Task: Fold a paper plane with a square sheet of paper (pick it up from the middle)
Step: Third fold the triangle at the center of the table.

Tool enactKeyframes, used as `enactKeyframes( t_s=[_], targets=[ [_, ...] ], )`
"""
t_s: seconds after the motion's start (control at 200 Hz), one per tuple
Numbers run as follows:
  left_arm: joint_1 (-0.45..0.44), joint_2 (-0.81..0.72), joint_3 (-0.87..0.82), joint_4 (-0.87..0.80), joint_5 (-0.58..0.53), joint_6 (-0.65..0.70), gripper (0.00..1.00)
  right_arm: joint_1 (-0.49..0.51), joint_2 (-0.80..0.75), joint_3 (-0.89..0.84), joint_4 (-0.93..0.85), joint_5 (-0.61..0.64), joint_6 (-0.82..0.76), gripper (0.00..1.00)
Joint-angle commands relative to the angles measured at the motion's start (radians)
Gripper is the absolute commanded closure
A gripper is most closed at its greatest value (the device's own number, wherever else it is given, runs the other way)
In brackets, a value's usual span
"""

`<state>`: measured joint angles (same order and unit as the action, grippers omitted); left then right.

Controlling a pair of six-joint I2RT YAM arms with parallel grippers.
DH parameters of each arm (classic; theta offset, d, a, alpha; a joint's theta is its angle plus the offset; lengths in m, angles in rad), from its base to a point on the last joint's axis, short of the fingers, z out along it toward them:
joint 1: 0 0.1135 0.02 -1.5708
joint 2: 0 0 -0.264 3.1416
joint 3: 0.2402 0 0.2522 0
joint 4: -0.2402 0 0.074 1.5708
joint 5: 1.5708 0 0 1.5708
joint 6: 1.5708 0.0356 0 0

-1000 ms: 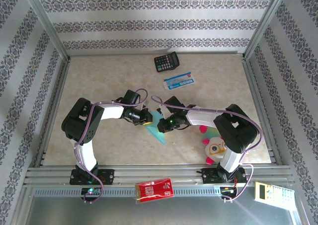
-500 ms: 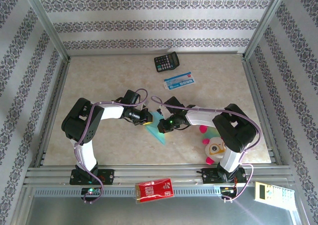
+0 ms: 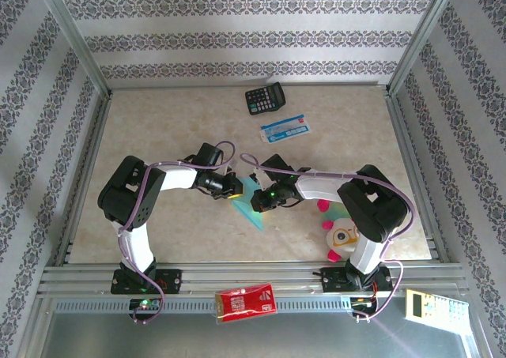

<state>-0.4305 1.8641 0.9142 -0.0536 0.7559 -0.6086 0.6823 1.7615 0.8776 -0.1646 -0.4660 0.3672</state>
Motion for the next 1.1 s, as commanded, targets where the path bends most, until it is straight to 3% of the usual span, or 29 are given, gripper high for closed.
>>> enactKeyframes(
  t_s=[0.0,0.4,0.684,0.929,1.094],
  targets=[
    [-0.005,0.023,-0.015,-0.064,-0.050,0.029,0.87,-0.010,0.026,-0.029,0.006,0.026,0.005,0.96],
    [-0.006,0.015,-0.002,-0.074,-0.049,0.027,0.86,-0.008,0.014,-0.053,0.001,0.047,0.016,0.98],
    [0.000,-0.010,0.054,-0.111,-0.058,0.030,0.80,-0.008,0.013,-0.078,-0.004,0.078,0.036,0.99],
    [0.035,-0.058,0.115,-0.148,-0.077,0.029,0.68,-0.010,0.019,-0.076,0.008,0.104,0.072,0.99],
    [0.082,-0.150,0.055,-0.130,-0.130,-0.006,0.67,-0.010,0.034,-0.053,0.033,0.122,0.111,1.00]
  ],
)
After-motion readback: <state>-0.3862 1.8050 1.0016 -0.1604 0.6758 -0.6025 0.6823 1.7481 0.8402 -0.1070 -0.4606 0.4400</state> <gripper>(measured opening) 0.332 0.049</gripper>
